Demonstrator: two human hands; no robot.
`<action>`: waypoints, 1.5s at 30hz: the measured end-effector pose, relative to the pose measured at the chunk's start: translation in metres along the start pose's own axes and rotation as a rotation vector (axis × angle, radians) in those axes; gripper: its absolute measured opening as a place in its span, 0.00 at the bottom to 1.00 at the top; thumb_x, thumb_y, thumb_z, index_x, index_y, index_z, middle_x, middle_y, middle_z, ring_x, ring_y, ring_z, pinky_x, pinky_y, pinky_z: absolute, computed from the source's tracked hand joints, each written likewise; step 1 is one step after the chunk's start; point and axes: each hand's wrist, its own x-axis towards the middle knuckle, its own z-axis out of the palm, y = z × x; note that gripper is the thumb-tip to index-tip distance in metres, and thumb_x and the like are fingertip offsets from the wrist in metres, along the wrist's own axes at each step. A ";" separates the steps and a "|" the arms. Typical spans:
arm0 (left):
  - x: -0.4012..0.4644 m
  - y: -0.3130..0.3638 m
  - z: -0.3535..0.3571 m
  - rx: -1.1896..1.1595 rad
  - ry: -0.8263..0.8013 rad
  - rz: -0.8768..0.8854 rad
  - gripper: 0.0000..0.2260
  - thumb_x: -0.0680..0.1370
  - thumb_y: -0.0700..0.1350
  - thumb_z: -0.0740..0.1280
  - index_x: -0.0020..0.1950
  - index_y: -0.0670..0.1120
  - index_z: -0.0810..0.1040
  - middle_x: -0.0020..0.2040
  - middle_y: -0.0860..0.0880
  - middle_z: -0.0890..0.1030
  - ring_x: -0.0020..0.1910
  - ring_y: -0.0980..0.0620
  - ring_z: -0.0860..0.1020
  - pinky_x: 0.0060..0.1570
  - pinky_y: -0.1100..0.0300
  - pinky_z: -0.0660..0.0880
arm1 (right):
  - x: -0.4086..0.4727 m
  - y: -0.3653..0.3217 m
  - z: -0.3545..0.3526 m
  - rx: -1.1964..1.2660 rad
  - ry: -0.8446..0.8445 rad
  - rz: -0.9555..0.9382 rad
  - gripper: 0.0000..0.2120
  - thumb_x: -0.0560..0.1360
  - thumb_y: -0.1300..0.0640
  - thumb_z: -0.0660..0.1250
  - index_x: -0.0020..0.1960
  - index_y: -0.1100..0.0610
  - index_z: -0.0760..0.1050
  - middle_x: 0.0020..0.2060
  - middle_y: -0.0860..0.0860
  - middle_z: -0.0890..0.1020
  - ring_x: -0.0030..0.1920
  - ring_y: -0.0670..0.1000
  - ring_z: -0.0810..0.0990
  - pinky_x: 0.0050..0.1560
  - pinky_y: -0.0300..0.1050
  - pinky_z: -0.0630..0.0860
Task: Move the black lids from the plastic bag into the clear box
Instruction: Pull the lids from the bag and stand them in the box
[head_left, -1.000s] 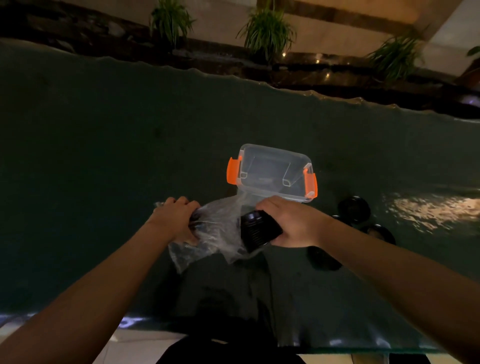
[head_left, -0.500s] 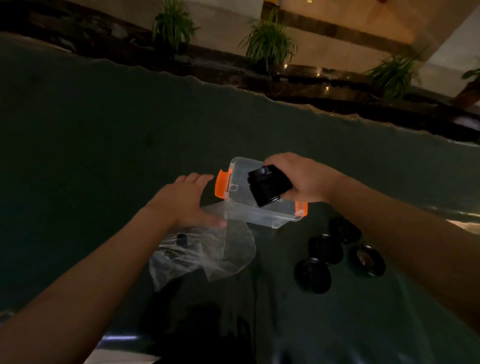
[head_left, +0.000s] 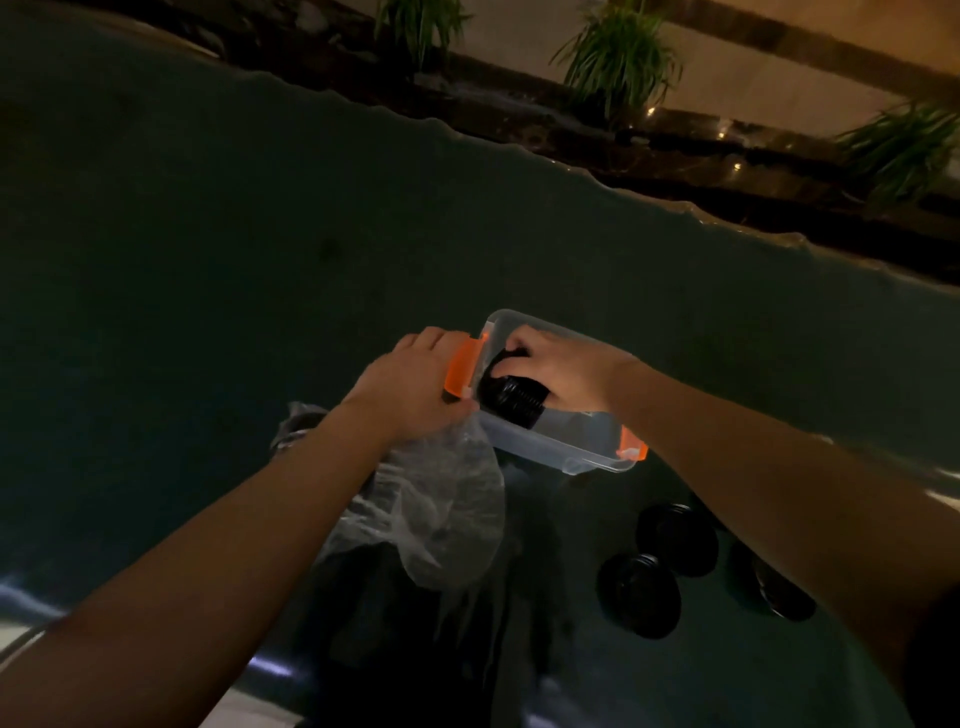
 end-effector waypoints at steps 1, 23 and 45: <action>0.001 -0.001 0.002 -0.022 -0.008 -0.001 0.41 0.71 0.63 0.73 0.78 0.52 0.58 0.75 0.47 0.66 0.72 0.43 0.67 0.65 0.43 0.72 | 0.003 0.000 0.003 -0.005 -0.005 0.001 0.33 0.74 0.56 0.74 0.73 0.40 0.65 0.68 0.49 0.66 0.66 0.52 0.71 0.63 0.52 0.75; 0.011 0.000 0.034 -0.079 -0.015 0.016 0.53 0.64 0.57 0.81 0.81 0.56 0.52 0.73 0.49 0.71 0.71 0.47 0.70 0.66 0.44 0.73 | 0.010 -0.009 0.064 0.854 0.087 0.451 0.45 0.68 0.59 0.80 0.77 0.51 0.59 0.70 0.51 0.70 0.66 0.52 0.73 0.67 0.52 0.75; -0.020 -0.024 0.003 -0.134 0.084 -0.077 0.37 0.76 0.70 0.62 0.79 0.52 0.61 0.77 0.48 0.66 0.75 0.47 0.66 0.69 0.44 0.70 | -0.028 -0.017 0.021 0.598 0.175 0.453 0.39 0.74 0.60 0.74 0.78 0.49 0.58 0.74 0.51 0.66 0.63 0.50 0.76 0.59 0.39 0.74</action>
